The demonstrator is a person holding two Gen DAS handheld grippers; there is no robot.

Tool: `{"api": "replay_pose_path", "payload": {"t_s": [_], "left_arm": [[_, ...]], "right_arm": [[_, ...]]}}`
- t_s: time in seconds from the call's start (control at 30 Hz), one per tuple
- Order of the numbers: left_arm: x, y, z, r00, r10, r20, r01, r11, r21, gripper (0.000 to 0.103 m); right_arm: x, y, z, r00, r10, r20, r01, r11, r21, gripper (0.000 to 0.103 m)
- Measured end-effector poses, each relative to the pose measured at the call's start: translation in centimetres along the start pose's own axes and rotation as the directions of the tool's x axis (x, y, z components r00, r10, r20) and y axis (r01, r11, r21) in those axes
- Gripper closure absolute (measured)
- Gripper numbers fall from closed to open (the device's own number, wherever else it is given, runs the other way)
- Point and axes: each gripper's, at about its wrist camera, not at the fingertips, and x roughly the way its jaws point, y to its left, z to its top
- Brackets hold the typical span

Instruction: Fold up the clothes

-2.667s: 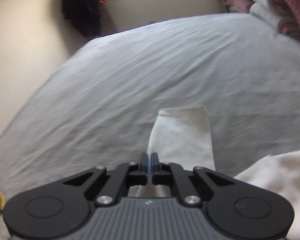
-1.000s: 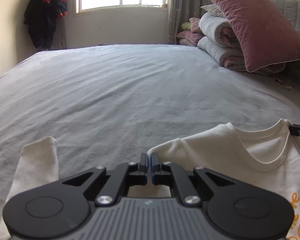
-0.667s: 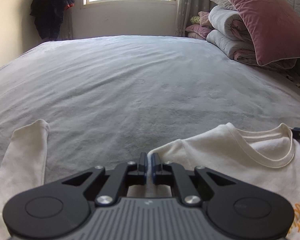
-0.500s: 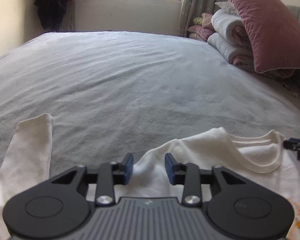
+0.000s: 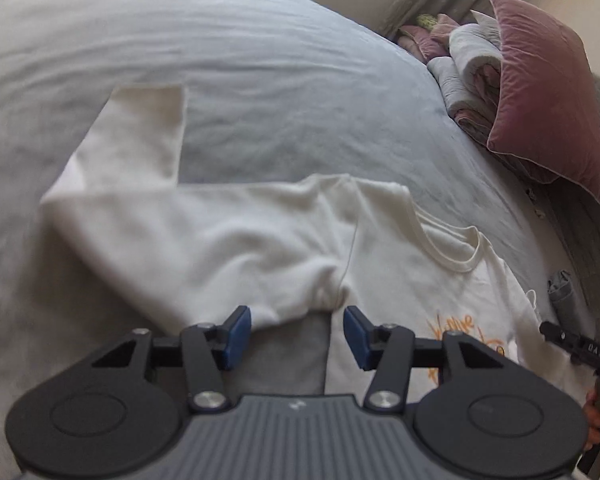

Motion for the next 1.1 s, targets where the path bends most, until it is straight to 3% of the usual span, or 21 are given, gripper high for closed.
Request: {"api": "replay_pose_path", "payload": {"t_s": [0.1,0.23,0.37,0.5,0.6,0.63,0.67,0.7,0.77,0.97,1.03,1.1], "left_arm": [[0.1,0.5,-1.0,0.999,0.036,0.036,-0.035,0.999,-0.039,0.056],[-0.3,1.2,-1.4,0.997,0.047,0.055,-0.036,0.984,-0.175,0.058],[0.2,0.8,-2.8,0.996,0.077,0.050,-0.062,0.966,-0.251,0.058],[0.5,1.1,-2.5,0.990,0.078,0.118,-0.043,0.960,-0.277,0.059],[1.0,1.7,-2.1,0.980,0.099,0.172,-0.046,0.957,-0.288,0.073],[1.4,1.8,-2.0,0.979,0.104,0.177,-0.051,0.959,-0.278,0.094],[1.8,2.0,-1.9,0.979,0.106,0.176,-0.056,0.962,-0.267,0.098],[2.1,2.2,-1.8,0.978,0.106,0.178,-0.056,0.963,-0.264,0.098],[2.2,2.4,-1.4,0.973,0.121,0.198,-0.068,0.964,-0.259,0.099],[1.5,1.8,-0.1,0.919,0.231,0.319,-0.186,0.968,-0.167,0.099],[2.1,1.8,0.1,0.912,0.249,0.327,-0.218,0.968,-0.128,0.099],[2.9,2.1,0.2,0.920,0.247,0.305,-0.224,0.968,-0.109,0.099]], "right_arm": [[-0.9,-1.4,-1.6,0.997,0.054,-0.048,-0.048,0.992,0.113,0.056],[-1.0,-3.1,-3.6,0.987,0.130,-0.094,-0.099,0.954,0.282,0.056],[-0.1,-4.1,-5.4,0.988,0.145,-0.045,-0.118,0.921,0.372,0.057],[0.7,-5.1,-5.7,0.987,0.149,0.058,-0.159,0.875,0.458,0.056],[1.0,-5.4,-5.6,0.986,0.115,0.117,-0.158,0.867,0.472,0.060],[1.1,-5.6,-5.5,0.986,0.100,0.131,-0.151,0.868,0.474,0.065],[1.3,-5.7,-5.4,0.987,0.083,0.139,-0.139,0.871,0.472,0.078],[1.5,-5.9,-5.2,0.988,0.064,0.139,-0.122,0.876,0.466,0.091],[1.8,-6.5,-4.9,0.988,0.051,0.144,-0.112,0.880,0.461,0.097],[0.5,-7.6,-3.5,0.977,-0.063,0.206,-0.027,0.913,0.406,0.099],[0.4,-7.9,-3.5,0.975,-0.079,0.208,-0.008,0.922,0.387,0.099],[1.1,-8.0,-3.7,0.978,-0.080,0.192,0.004,0.931,0.366,0.099]]}}
